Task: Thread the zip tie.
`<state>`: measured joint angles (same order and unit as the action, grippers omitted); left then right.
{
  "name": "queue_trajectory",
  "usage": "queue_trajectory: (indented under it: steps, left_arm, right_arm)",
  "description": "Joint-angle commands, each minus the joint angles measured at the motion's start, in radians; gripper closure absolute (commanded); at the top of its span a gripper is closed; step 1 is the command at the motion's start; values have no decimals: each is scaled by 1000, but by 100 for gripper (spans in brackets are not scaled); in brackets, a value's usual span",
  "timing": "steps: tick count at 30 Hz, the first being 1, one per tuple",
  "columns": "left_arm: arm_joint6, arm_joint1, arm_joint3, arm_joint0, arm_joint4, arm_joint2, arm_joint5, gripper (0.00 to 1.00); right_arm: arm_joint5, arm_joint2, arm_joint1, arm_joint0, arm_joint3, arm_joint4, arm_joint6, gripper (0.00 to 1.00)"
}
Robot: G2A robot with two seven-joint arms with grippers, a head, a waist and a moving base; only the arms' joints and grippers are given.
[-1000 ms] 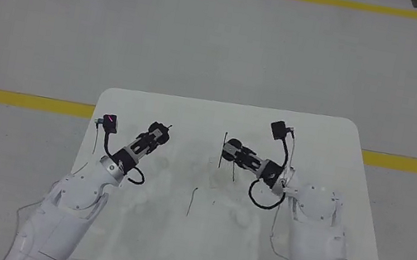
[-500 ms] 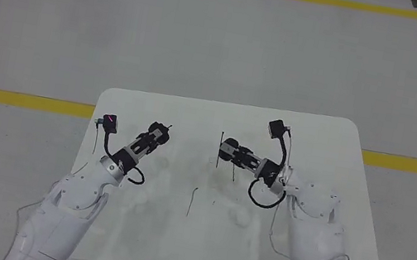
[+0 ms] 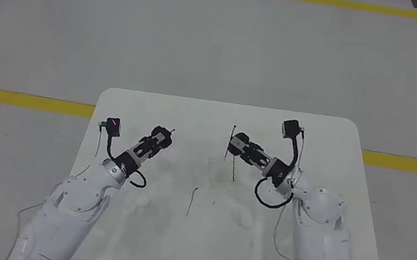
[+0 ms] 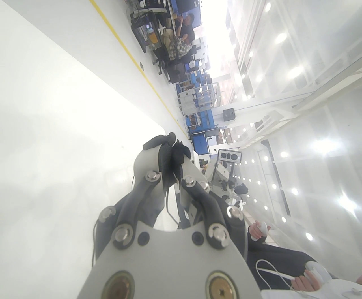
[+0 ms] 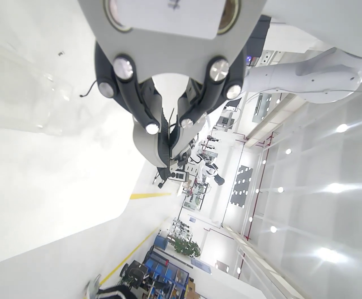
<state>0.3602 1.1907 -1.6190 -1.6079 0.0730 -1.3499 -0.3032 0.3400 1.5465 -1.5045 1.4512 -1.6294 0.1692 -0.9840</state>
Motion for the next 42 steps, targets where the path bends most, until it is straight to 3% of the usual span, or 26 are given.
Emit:
queue_trajectory:
  steps: [1,7,10,17,29,42]
  left_arm:
    - [33,-2,-10,-9,28,4,27,100]
    - [115,-8,-46,-22,76,13,123,100]
    - [127,-9,-62,-27,83,23,147,100]
    - [119,-13,-86,-31,62,33,177,100]
    - [117,-12,-84,-30,82,44,185,100]
    - [167,-23,-110,-43,154,31,234,100]
  right_arm:
    - [0,-3,9,6,-23,-3,23,100]
    - [0,-37,34,18,-72,30,105,100]
    - [0,-73,49,14,-81,61,139,100]
    - [0,-163,82,-12,-35,90,219,100]
    - [0,-167,84,-12,-35,91,233,100]
    - [0,-295,109,-11,-56,330,495,100]
